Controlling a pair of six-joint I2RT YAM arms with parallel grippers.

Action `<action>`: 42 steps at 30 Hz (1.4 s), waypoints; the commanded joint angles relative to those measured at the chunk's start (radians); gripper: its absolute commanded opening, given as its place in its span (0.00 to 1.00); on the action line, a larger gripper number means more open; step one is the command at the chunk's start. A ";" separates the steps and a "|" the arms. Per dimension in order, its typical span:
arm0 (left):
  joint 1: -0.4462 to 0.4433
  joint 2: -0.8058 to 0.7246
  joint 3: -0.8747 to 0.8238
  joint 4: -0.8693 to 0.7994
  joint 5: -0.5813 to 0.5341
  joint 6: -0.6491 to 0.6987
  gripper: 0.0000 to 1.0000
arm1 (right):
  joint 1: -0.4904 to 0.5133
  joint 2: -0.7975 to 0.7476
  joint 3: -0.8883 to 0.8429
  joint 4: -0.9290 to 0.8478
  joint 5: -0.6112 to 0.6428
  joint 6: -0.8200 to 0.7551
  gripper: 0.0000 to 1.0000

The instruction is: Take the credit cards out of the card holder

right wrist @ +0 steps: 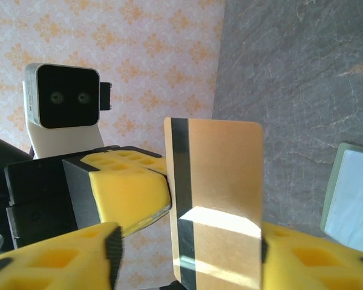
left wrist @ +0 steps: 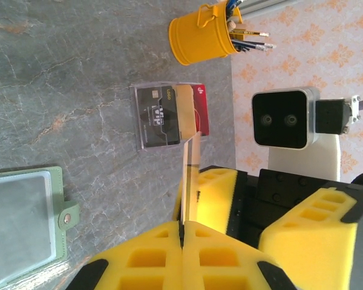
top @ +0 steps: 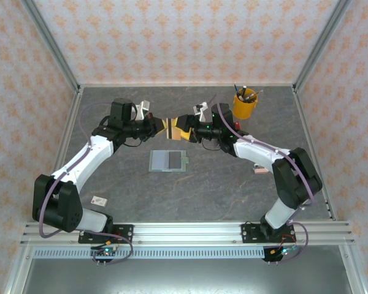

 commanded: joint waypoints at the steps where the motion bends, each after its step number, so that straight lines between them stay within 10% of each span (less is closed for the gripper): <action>1: 0.002 0.016 -0.008 0.020 0.035 -0.007 0.00 | 0.001 0.005 0.000 0.056 -0.033 -0.006 0.50; 11: 0.004 -0.001 0.047 -0.188 -0.071 0.081 0.00 | 0.000 -0.009 0.040 -0.147 0.055 -0.146 0.00; 20: 0.004 -0.117 0.113 -0.575 -0.544 0.264 0.63 | -0.003 -0.162 0.127 -0.724 0.513 -0.586 0.00; 30: 0.004 -0.241 0.073 -0.666 -0.854 0.340 0.96 | -0.022 -0.212 0.249 -1.019 0.949 -0.779 0.00; 42: 0.005 -0.224 0.078 -0.718 -0.954 0.282 1.00 | -0.222 -0.006 0.429 -1.170 0.825 -0.918 0.00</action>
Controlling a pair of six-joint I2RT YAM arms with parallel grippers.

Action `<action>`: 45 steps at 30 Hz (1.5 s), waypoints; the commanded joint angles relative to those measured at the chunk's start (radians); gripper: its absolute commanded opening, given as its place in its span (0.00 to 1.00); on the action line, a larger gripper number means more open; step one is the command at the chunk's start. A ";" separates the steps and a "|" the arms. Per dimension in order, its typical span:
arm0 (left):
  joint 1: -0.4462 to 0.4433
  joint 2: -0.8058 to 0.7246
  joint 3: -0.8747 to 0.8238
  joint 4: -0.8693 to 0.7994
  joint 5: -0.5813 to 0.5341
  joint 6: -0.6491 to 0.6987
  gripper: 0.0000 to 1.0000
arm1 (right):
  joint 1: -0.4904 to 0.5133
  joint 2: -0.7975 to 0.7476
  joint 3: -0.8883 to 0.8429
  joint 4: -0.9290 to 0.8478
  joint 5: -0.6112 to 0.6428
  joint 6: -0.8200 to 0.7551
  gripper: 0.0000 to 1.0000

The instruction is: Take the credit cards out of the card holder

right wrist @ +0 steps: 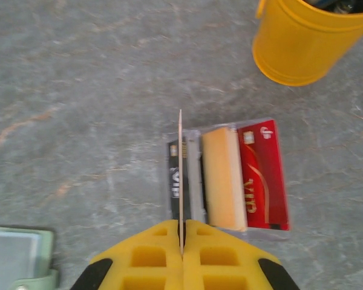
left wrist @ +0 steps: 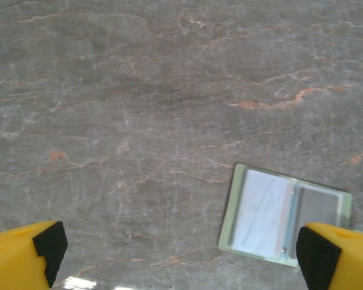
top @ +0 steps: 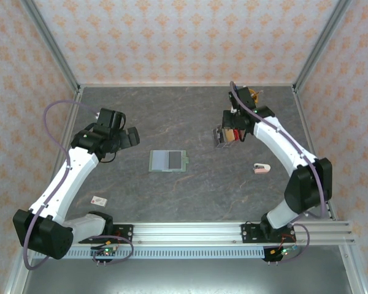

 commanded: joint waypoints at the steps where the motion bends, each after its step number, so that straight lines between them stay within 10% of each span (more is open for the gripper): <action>1: 0.003 0.005 -0.001 -0.048 -0.067 -0.020 1.00 | -0.030 0.069 0.091 -0.111 -0.033 -0.076 0.00; 45: 0.004 0.061 -0.015 -0.028 0.003 0.018 1.00 | -0.106 0.387 0.312 -0.280 -0.124 -0.177 0.02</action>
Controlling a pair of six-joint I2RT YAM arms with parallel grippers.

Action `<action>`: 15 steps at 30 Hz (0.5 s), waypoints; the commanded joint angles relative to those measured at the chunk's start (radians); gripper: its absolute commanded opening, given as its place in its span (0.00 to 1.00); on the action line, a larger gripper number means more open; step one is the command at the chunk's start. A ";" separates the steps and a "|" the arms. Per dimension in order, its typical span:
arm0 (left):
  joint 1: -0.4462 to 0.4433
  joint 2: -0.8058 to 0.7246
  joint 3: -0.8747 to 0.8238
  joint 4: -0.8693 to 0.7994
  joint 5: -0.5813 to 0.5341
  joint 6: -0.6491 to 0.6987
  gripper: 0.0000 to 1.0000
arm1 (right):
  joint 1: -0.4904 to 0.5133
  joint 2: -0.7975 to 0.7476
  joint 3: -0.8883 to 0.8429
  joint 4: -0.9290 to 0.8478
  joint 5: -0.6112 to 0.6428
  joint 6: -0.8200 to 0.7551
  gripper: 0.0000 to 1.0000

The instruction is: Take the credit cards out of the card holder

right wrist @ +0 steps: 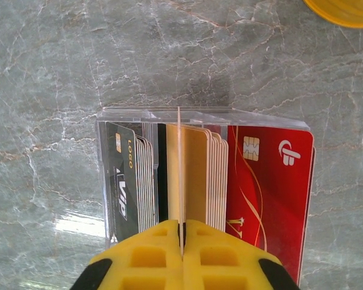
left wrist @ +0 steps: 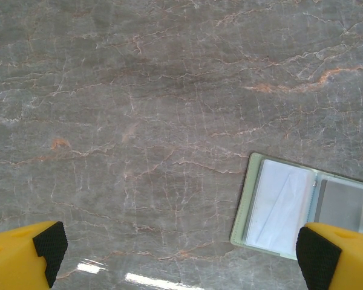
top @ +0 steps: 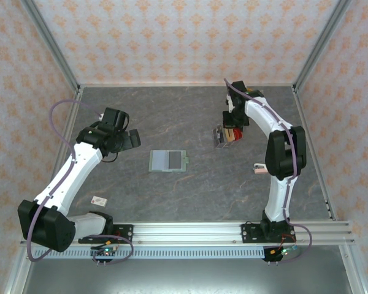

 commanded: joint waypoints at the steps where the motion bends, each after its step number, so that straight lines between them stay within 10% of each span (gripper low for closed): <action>1: 0.003 0.003 -0.012 -0.014 0.000 0.017 1.00 | -0.002 -0.014 0.010 -0.041 0.025 -0.011 0.02; 15: 0.004 0.009 -0.011 -0.011 0.020 0.020 1.00 | -0.002 -0.002 -0.012 -0.052 0.032 -0.006 0.02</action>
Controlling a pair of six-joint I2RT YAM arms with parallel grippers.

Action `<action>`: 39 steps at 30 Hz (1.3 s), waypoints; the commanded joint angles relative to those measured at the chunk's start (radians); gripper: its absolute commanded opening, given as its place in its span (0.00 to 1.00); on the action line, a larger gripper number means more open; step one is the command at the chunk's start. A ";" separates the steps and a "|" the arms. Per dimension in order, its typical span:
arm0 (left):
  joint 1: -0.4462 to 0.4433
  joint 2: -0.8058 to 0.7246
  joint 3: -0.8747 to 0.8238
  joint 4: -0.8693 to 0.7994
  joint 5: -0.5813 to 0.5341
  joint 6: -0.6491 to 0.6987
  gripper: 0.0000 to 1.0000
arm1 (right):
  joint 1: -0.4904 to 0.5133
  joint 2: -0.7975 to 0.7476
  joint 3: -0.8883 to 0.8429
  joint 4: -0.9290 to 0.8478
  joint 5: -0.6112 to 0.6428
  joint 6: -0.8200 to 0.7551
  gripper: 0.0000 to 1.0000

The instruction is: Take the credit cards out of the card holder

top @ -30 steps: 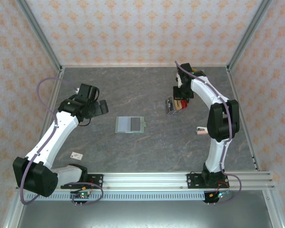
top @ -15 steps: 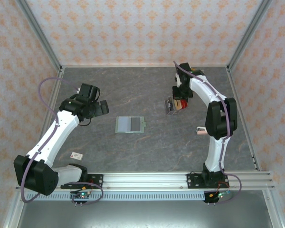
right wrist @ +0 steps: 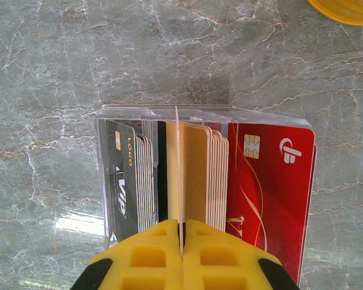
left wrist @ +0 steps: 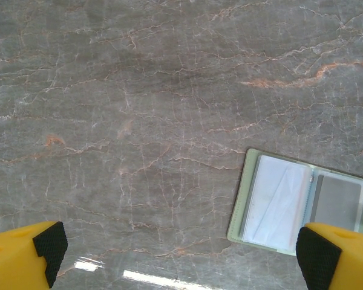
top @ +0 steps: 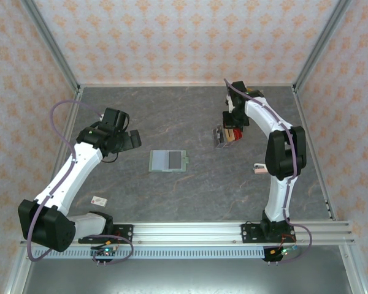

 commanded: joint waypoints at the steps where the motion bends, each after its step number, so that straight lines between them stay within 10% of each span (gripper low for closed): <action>1: 0.004 0.008 -0.008 -0.013 0.002 0.020 1.00 | -0.002 0.000 -0.009 -0.052 0.033 -0.004 0.02; 26: 0.004 0.010 -0.008 -0.017 0.005 0.023 1.00 | -0.002 0.036 0.015 -0.068 0.040 0.019 0.13; 39: 0.004 0.018 -0.005 -0.016 0.005 0.023 1.00 | -0.002 -0.010 -0.018 -0.093 -0.006 -0.013 0.00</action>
